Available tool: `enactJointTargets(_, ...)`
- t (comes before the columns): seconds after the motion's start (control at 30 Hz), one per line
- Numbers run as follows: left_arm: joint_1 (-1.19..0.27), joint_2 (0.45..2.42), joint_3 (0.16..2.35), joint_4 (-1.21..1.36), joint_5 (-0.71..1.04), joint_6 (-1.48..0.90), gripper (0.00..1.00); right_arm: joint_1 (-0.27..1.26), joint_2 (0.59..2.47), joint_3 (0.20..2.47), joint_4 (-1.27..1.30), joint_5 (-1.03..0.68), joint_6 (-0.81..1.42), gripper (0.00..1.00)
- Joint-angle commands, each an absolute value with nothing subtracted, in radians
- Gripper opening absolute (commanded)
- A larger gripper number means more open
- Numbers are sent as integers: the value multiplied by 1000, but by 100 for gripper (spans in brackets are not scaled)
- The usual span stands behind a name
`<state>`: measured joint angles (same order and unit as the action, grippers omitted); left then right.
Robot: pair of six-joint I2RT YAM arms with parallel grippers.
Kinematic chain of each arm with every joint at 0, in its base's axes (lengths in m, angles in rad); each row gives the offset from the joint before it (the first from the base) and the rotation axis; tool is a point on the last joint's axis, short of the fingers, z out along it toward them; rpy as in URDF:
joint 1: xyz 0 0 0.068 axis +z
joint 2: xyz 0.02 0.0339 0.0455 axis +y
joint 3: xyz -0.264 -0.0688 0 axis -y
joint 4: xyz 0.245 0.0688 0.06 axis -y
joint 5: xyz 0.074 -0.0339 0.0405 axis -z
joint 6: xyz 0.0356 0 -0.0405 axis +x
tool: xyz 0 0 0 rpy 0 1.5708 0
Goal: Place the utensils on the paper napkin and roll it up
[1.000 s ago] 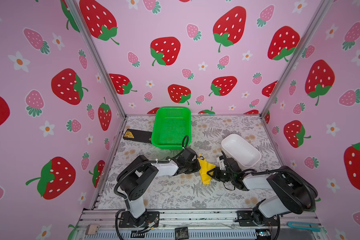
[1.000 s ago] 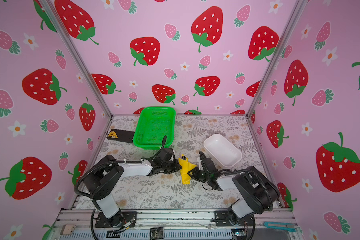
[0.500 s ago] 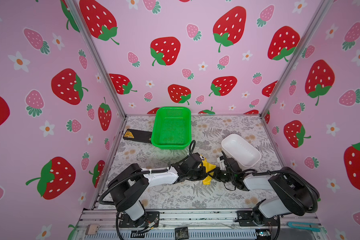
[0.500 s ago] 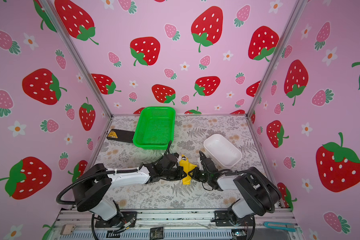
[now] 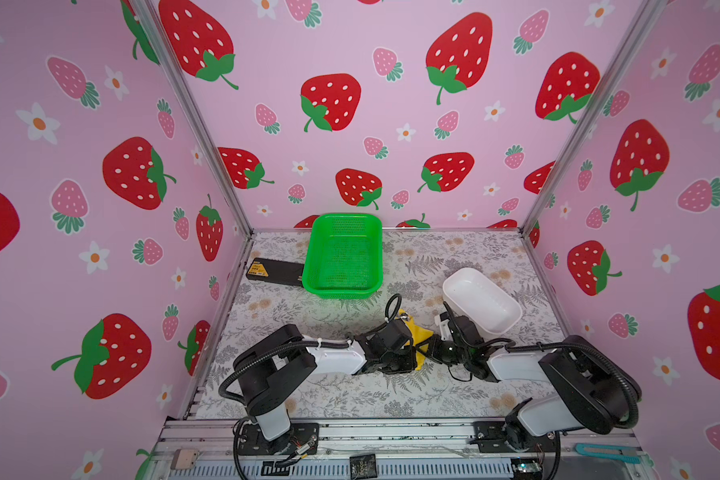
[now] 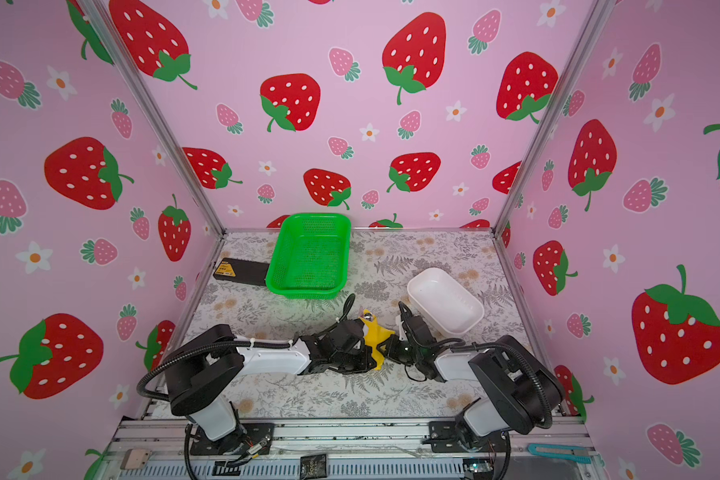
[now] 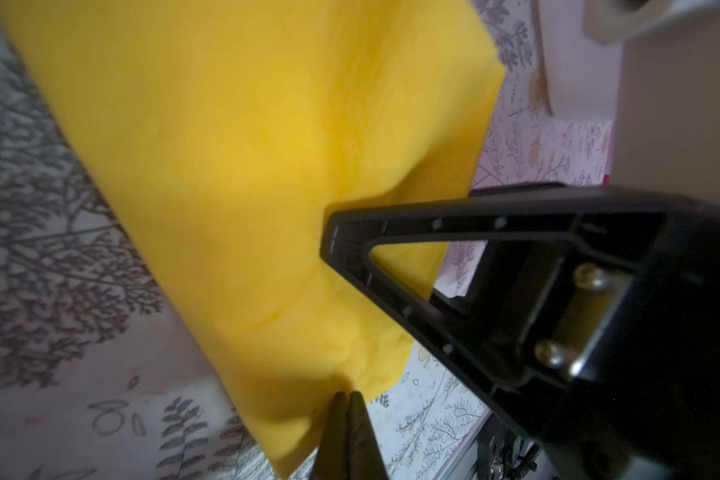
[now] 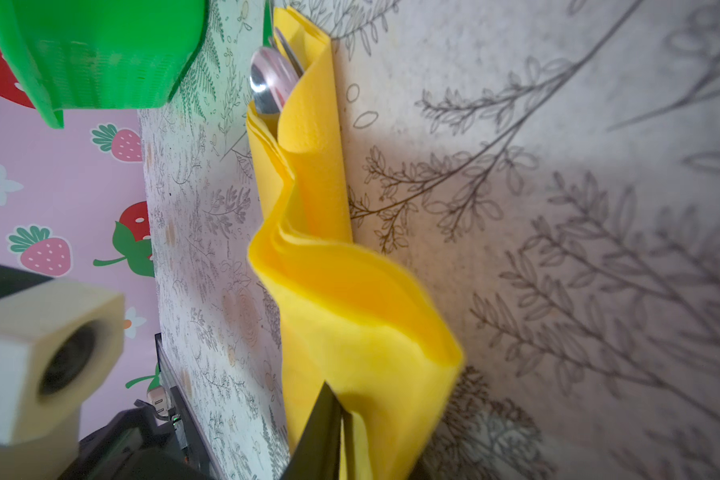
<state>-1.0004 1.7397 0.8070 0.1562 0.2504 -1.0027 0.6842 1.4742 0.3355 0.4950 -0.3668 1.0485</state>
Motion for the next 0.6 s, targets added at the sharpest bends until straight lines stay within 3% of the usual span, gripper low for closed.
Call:
enactJointTargets(0.0,-1011,1756,793,154,234,-1020,1,678,1478,325,422,-339,1040,16)
enactJointTargets(0.37,-1007,1608,783,145,146,-971,7,678,1478,327,422,-338,1040,16)
enactJointTargets(0.57,-917,1613,788,132,180,-969,10,678,1474,328,422,-339,1042,15)
